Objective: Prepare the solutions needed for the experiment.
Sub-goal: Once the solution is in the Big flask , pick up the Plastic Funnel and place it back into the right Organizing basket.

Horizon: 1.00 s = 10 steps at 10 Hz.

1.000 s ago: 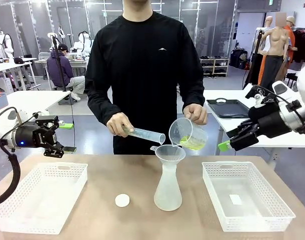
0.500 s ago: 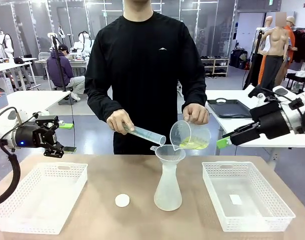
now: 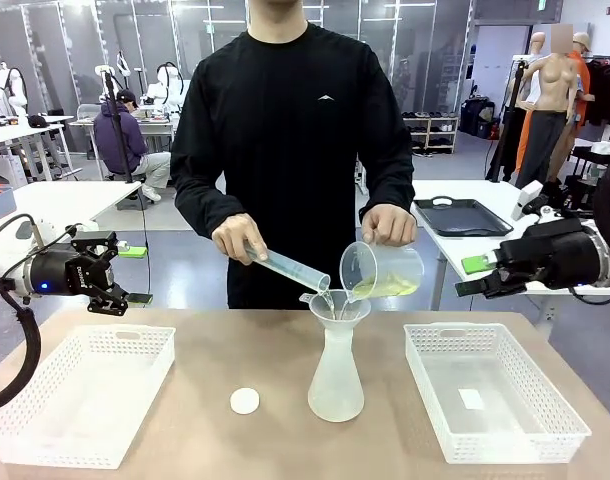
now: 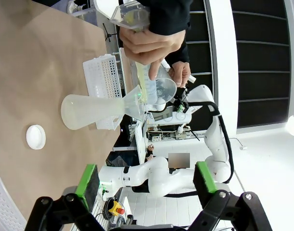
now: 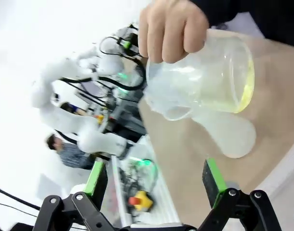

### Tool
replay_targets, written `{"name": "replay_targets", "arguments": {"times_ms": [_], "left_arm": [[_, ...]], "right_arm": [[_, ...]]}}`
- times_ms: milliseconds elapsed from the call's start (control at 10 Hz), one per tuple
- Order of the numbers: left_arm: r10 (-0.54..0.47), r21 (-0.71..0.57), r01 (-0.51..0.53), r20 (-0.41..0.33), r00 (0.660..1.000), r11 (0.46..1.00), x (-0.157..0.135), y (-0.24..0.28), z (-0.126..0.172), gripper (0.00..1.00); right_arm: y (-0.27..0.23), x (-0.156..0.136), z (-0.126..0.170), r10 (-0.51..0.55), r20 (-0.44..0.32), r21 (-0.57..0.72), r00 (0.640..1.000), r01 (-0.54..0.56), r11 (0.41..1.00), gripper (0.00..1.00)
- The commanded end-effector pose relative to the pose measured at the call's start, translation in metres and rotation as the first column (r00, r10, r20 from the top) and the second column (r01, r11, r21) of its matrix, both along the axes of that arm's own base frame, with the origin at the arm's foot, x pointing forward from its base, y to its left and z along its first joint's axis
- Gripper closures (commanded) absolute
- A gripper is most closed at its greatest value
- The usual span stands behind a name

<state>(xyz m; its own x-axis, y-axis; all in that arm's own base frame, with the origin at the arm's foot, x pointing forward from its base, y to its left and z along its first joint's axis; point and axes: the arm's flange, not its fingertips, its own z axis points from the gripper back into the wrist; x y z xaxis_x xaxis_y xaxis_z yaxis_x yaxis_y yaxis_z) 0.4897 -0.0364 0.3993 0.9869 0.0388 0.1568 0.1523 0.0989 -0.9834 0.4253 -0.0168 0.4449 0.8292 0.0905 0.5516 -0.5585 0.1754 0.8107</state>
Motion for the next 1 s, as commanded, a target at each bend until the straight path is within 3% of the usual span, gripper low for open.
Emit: {"name": "replay_targets", "arguments": {"times_ms": [0, 300, 900], "left_arm": [[0.004, 0.004, -0.004, -0.009, 1.000, 1.000, 0.000, -0.001, 0.002, 0.00], [0.004, 0.004, -0.004, -0.009, 1.000, 1.000, 0.000, -0.001, 0.002, 0.00], [0.004, 0.004, -0.004, -0.009, 1.000, 1.000, 0.000, -0.001, 0.002, 0.00]], "right_arm": [[-0.006, 0.021, -0.002, -0.038, -0.166, 0.070, 0.985, 0.050, 0.996, 0.00], [-0.018, 0.034, -0.016, -0.114, -0.304, 0.061, 0.946, 0.139, 0.988, 0.00], [-0.024, 0.051, -0.033, -0.134, -0.370, 0.030, 0.919, 0.156, 0.987, 0.00]]}}
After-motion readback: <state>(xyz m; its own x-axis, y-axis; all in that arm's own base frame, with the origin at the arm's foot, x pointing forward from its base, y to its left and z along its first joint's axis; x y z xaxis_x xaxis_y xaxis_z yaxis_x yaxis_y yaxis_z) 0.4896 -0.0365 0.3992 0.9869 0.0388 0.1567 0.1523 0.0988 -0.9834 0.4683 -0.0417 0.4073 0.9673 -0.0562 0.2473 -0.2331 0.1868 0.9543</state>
